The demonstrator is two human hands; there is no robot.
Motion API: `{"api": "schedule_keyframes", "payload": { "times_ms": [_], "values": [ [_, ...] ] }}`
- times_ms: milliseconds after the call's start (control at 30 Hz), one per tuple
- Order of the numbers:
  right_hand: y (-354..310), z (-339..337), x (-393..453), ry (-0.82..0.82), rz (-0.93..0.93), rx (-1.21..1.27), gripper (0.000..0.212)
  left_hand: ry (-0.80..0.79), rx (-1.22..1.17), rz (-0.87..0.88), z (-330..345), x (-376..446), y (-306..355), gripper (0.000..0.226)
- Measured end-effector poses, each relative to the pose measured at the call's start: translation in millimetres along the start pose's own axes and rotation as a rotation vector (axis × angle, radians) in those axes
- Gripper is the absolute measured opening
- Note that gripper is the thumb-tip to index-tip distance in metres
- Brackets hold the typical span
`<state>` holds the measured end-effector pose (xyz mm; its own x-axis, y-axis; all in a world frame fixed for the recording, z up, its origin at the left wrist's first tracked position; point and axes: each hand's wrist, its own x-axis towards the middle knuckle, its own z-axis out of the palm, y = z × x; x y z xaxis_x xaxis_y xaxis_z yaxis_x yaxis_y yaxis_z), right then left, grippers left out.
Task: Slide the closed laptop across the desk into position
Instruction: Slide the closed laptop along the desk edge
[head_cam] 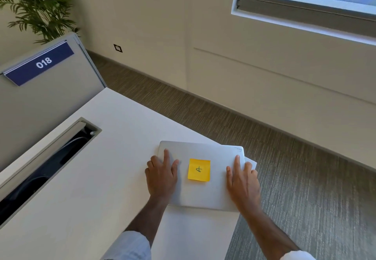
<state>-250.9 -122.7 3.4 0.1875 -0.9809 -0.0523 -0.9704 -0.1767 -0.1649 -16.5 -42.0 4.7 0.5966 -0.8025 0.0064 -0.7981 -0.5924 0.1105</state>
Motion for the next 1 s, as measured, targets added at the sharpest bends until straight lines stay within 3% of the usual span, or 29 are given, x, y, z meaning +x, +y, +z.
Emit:
{"api": "schedule_keyframes", "payload": {
  "times_ms": [300, 600, 800, 1000],
  "values": [
    [-3, 2, 1, -0.033, 0.065, 0.045, 0.063, -0.053, -0.049, -0.105, 0, 2, 7, 0.054],
    [-13, 6, 2, -0.005, 0.154, 0.122, 0.061, -0.114, -0.383, -0.293, 1, 19, 3, 0.062],
    [-9, -2, 5, -0.012, 0.166, 0.243, 0.056, -0.13, -0.681, -0.296, 5, 16, -4, 0.075],
    [-11, -10, 2, -0.004, 0.138, 0.264, 0.058, -0.127, -0.732, -0.289, -4, 10, -10, 0.078]
  ]
}}
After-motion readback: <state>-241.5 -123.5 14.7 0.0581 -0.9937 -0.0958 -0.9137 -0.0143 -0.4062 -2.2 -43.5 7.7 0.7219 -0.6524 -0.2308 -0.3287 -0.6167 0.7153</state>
